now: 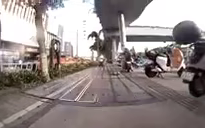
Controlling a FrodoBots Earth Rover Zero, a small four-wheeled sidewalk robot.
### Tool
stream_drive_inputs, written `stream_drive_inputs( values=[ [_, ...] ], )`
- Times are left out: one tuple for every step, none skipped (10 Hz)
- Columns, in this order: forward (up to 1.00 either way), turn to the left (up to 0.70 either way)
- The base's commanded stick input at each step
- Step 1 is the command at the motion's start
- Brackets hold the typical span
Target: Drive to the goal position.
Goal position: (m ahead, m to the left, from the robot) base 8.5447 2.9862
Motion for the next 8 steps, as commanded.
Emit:
stream_drive_inputs(
  values=[
    [0.45, 0.00],
    [0.45, 0.00],
    [0.45, 0.00],
    [0.45, 0.00],
    [0.45, 0.00],
    [0.45, 0.00],
    [0.45, 0.00],
    [0.45, 0.00]
  ],
)
